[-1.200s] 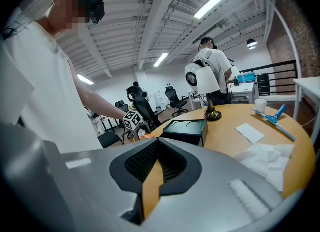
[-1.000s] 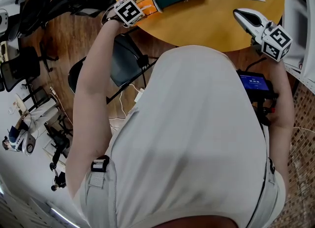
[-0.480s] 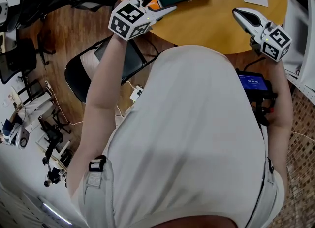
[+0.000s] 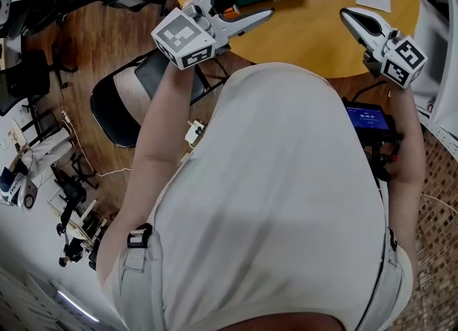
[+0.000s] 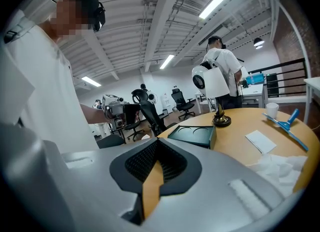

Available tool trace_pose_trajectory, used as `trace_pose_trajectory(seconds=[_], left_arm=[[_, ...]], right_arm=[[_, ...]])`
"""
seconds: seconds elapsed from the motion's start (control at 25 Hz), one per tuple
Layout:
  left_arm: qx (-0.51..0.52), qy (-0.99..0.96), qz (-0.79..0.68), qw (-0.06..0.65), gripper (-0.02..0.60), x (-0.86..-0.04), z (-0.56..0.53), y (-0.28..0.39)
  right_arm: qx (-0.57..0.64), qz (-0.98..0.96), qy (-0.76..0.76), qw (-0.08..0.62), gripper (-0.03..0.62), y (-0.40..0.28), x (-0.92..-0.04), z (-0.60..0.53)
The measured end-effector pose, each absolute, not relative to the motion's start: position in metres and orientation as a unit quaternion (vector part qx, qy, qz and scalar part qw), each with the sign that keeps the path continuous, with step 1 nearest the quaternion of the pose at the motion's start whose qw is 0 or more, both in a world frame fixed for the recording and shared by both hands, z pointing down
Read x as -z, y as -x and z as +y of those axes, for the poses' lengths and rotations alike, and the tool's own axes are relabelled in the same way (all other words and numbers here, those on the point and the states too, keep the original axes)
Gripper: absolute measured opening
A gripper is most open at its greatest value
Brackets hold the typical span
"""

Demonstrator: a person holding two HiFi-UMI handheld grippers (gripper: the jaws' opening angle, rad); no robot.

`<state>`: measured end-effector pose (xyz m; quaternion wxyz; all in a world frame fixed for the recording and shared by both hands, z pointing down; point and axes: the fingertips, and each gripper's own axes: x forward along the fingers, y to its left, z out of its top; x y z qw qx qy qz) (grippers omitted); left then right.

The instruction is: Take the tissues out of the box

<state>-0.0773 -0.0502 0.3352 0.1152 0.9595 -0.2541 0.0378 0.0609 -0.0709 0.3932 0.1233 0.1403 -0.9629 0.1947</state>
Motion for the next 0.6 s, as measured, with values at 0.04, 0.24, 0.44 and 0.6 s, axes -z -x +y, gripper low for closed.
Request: trace_pose_trajectory(seconds=[0.04,0.24,0.44,0.6], left_arm=[[-0.039,-0.960,-0.254,0.114,0.244,-0.3354,-0.0494,0.0765],[-0.038,-0.958,-0.265,0.102,0.093,-0.3302,-0.0514,0.0777],[-0.037,-0.957,-0.271,0.097,0.000,-0.3283,-0.0541,0.0775],[-0.041,-0.958,-0.267,0.096,0.000,-0.3294,-0.0528,0.0744]], right_arm=[[-0.195,-0.963,-0.139,0.125,-0.002,-0.0611,-0.3937,-0.0702],[-0.196,-0.963,-0.138,0.122,-0.002,-0.0597,-0.3900,-0.0699],[-0.198,-0.963,-0.138,0.120,-0.002,-0.0615,-0.3910,-0.0691],[-0.200,-0.963,-0.140,0.115,-0.002,-0.0627,-0.3893,-0.0693]])
